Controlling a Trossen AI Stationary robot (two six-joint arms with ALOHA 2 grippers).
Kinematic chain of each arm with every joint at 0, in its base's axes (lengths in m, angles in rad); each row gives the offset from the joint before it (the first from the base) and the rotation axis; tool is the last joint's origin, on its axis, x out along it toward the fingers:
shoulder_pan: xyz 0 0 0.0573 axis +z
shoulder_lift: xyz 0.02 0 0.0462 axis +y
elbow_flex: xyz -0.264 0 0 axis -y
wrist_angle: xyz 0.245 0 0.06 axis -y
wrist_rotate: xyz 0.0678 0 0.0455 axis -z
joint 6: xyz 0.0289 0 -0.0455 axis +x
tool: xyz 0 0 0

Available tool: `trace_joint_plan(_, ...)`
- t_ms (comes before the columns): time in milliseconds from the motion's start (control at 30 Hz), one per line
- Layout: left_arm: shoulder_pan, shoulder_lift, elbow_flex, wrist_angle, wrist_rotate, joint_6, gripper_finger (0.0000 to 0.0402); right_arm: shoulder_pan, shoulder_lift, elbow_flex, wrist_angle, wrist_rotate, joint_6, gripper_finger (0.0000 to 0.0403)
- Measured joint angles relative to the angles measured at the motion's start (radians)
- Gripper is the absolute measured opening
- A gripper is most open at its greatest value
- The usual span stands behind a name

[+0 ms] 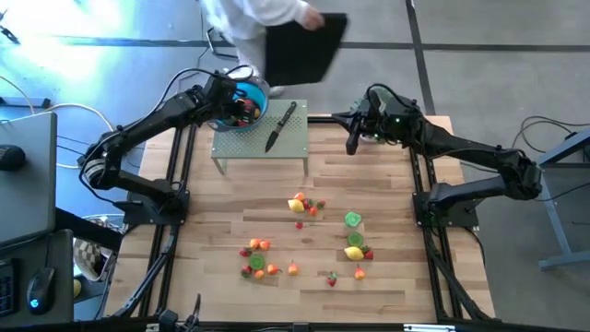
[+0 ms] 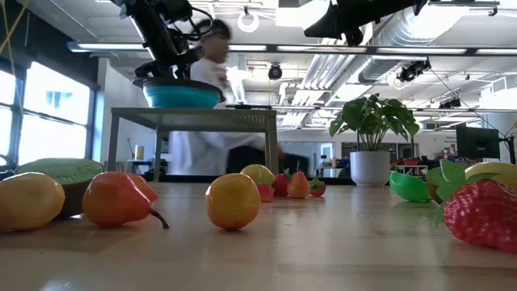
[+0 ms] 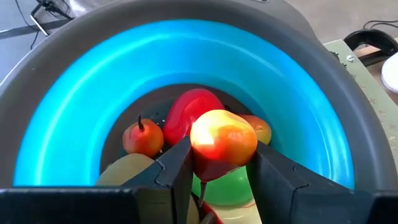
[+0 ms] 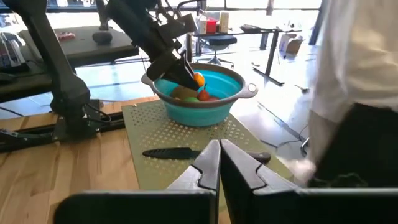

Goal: Pick & Place Fruit
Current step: Put the orange pear into the strainer bowl on the shelf

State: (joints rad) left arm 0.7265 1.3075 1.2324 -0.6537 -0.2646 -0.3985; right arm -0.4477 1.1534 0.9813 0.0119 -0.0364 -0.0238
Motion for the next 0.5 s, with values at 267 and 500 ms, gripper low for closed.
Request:
trace_joint_plan(267, 0.0, 0.0, 0.0, 0.0, 0.001, -0.002, 0.0141, 0.0, 0.0, 0.0, -0.005, 0.0, 0.0, 0.0003)
trace_joint_plan(500, 0.0, 0.0, 0.0, 0.005, 0.001, -0.002, 0.0202, 0.0, 0.0, 0.0, -0.004, 0.0, 0.0, 0.0003)
